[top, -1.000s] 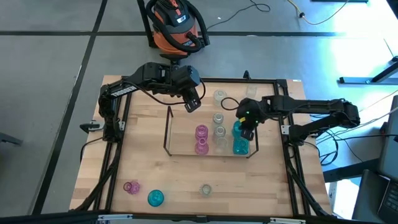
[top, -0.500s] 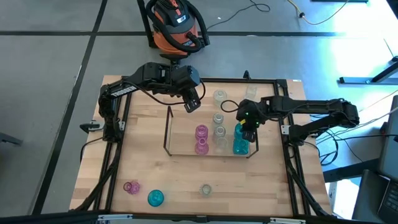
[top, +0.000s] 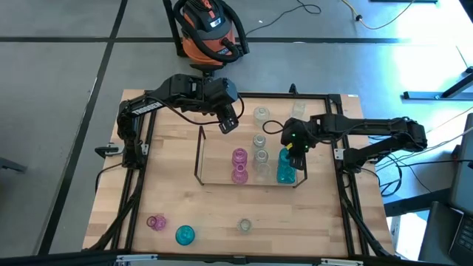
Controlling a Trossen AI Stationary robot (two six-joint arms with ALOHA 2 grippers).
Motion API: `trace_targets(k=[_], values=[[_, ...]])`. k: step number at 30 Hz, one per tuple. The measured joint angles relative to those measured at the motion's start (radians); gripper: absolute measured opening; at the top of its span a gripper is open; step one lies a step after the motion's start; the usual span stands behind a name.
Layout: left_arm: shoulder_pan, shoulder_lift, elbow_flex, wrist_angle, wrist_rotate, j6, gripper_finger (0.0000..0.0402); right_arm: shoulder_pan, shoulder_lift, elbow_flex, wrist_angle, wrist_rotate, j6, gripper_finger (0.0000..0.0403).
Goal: Sort vases onto shelf
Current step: Put the blue vase aligned with the other blue vase on the shelf
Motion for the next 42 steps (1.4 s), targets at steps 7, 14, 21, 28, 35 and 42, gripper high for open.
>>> trace_targets(k=[7, 14, 21, 28, 35, 42], values=[[0.000, 0.000, 0.000, 0.000, -0.002, -0.001, 0.0140, 0.000, 0.000, 0.000, -0.003, -0.002, 0.000, 0.0109], [0.000, 0.000, 0.000, 0.000, -0.002, -0.002, 0.0140, 0.000, 0.000, 0.000, -0.004, -0.042, -0.001, 0.0134], [0.000, 0.000, 0.000, 0.000, -0.002, -0.001, 0.0140, 0.000, 0.000, 0.000, -0.005, -0.054, -0.001, 0.0118], [0.000, 0.000, 0.000, 0.000, -0.001, 0.002, 0.0140, 0.000, 0.000, 0.000, -0.019, -0.057, -0.002, 0.0136], [0.000, 0.000, 0.000, 0.000, -0.001, 0.003, 0.0140, 0.000, 0.000, 0.001, -0.015, -0.069, 0.002, 0.0171], [0.000, 0.000, 0.000, 0.000, -0.001, 0.003, 0.0140, -0.001, -0.001, 0.002, -0.010, -0.070, 0.028, 0.0188]])
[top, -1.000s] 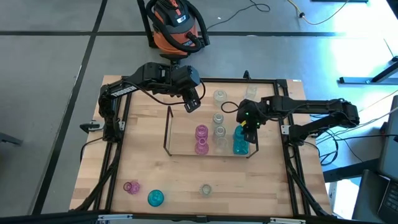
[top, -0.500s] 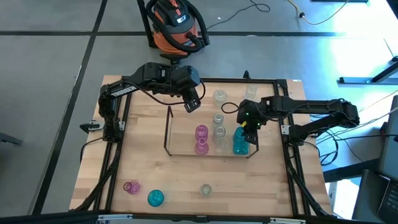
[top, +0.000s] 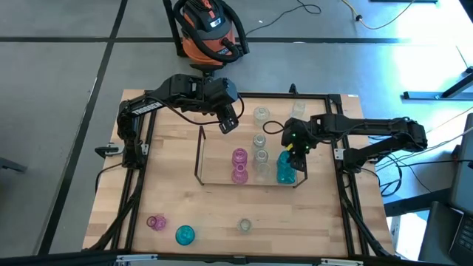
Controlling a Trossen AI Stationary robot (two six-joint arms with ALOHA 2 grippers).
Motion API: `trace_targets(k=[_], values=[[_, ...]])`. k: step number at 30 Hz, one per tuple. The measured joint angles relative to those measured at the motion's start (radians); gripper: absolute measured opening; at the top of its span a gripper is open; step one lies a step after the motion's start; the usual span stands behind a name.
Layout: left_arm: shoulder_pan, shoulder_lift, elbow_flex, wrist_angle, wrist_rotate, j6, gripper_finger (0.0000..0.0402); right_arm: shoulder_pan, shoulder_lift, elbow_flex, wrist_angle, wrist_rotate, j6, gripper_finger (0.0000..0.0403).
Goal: Sort vases onto shelf
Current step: Put the blue vase aligned with the other blue vase on the shelf, then put the transparent vase
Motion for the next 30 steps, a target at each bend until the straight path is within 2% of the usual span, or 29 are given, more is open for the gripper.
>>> trace_targets(k=[6, 10, 14, 18, 22, 25, 30], values=[[0.000, 0.000, 0.000, -0.004, 0.000, 0.001, 0.0140, 0.000, 0.000, 0.043, -0.005, 0.035, 0.002, 0.0189], [0.000, 0.000, 0.000, -0.007, 0.001, 0.021, 0.0140, 0.000, 0.000, 0.119, 0.000, 0.124, 0.000, 0.0189], [0.000, 0.000, 0.000, -0.007, 0.019, 0.050, 0.0140, -0.036, 0.000, 0.169, 0.172, 0.241, 0.002, 0.0189], [0.020, 0.000, 0.000, -0.004, 0.107, 0.071, 0.0140, -0.171, 0.028, 0.171, 0.382, 0.254, 0.065, 0.0189], [0.032, 0.000, 0.000, -0.023, 0.130, 0.119, 0.0140, -0.346, 0.105, 0.170, 0.408, 0.263, 0.124, 0.0189], [0.037, 0.000, 0.000, -0.057, 0.133, 0.143, 0.0140, -0.456, 0.176, 0.170, 0.420, 0.216, 0.139, 0.0189], [0.037, 0.000, 0.000, -0.107, 0.120, 0.158, 0.0140, -0.520, 0.300, 0.168, 0.453, 0.175, 0.150, 0.0189]])
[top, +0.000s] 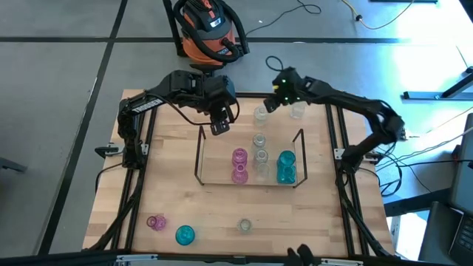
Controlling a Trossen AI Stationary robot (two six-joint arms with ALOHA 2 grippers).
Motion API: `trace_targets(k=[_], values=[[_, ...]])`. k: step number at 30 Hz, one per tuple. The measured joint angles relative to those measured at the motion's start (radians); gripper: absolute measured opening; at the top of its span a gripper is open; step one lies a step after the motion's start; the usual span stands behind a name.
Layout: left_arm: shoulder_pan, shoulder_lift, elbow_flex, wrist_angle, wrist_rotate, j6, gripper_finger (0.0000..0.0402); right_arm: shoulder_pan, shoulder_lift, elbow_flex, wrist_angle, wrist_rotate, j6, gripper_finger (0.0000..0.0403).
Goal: Sort vases onto shelf
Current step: Put the transparent vase
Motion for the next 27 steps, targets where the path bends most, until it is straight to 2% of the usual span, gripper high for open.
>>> trace_targets(k=[5, 8, 10, 13, 19, 27], values=[[0.000, 0.000, 0.000, -0.007, -0.005, 0.000, 0.0140, 0.012, 0.098, 0.001, 0.051, 0.025, 0.073, 0.0189], [0.000, 0.000, 0.000, -0.009, -0.006, 0.000, 0.0140, 0.017, 0.139, 0.016, 0.038, 0.100, 0.088, 0.0189], [0.000, 0.000, 0.000, -0.009, -0.006, 0.000, 0.0140, 0.017, 0.159, 0.032, 0.034, 0.113, 0.088, 0.0189], [0.000, 0.000, 0.000, -0.009, -0.006, 0.010, 0.0140, 0.015, 0.181, 0.047, 0.029, 0.069, 0.087, 0.0189], [0.005, 0.000, 0.000, -0.009, -0.007, 0.024, 0.0140, 0.016, 0.183, 0.053, -0.029, 0.059, 0.089, 0.0188], [0.018, 0.000, 0.000, -0.009, -0.008, 0.023, 0.0140, 0.017, 0.168, 0.066, -0.070, -0.035, 0.097, 0.0188]])
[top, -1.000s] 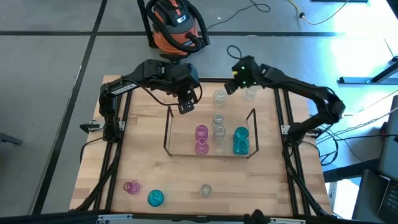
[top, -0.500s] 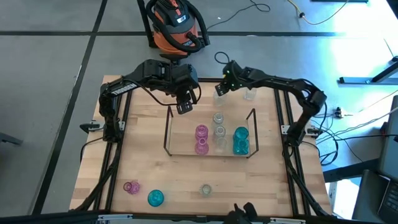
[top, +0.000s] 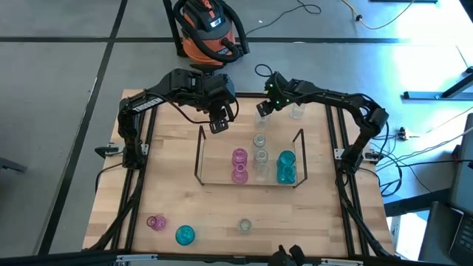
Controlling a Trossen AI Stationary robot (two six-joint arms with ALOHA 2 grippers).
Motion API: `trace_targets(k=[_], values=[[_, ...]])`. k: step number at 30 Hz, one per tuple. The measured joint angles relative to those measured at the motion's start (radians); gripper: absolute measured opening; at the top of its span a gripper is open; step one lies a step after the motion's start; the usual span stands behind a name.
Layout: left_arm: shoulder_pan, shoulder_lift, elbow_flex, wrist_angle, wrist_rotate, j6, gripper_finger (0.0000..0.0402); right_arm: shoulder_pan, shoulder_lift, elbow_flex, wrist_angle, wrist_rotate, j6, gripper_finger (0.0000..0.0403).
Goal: Sort vases onto shelf
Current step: Put the transparent vase
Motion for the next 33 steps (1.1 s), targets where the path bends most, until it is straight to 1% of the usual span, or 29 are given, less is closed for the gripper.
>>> trace_targets(k=[4, 10, 15, 19, 22, 27, 29, 30, 32, 33], values=[[0.000, 0.000, 0.000, 0.000, 0.000, 0.000, 0.0140, 0.000, -0.027, 0.024, -0.010, -0.026, 0.023, 0.0188], [0.000, 0.000, 0.000, 0.000, 0.000, -0.001, 0.0140, 0.000, -0.052, 0.058, -0.108, -0.020, 0.018, 0.0188], [0.000, 0.000, 0.000, 0.003, -0.001, -0.001, 0.0140, 0.008, -0.051, 0.061, -0.161, -0.053, -0.008, 0.0188], [0.000, 0.000, 0.000, 0.005, -0.002, -0.001, 0.0140, 0.026, -0.049, 0.061, -0.164, -0.012, -0.013, 0.0188], [0.000, 0.000, 0.000, 0.005, -0.002, 0.000, 0.0140, 0.029, -0.023, 0.061, -0.154, -0.023, -0.017, 0.0188], [0.000, 0.000, 0.000, 0.005, -0.002, 0.000, 0.0140, 0.046, 0.064, 0.061, -0.157, -0.028, -0.019, 0.0187], [0.000, 0.000, 0.000, 0.005, -0.002, 0.000, 0.0140, 0.051, 0.089, 0.063, -0.152, -0.029, -0.019, 0.0174], [0.000, 0.000, 0.000, 0.005, -0.002, 0.000, 0.0140, 0.052, 0.094, 0.064, -0.145, -0.027, -0.031, 0.0161], [-0.001, 0.000, 0.000, 0.004, -0.002, -0.003, 0.0140, 0.053, 0.095, 0.064, -0.136, -0.030, -0.043, 0.0123], [-0.003, 0.000, 0.000, 0.003, -0.002, -0.005, 0.0140, 0.053, 0.092, 0.064, -0.133, -0.039, -0.047, 0.0096]])
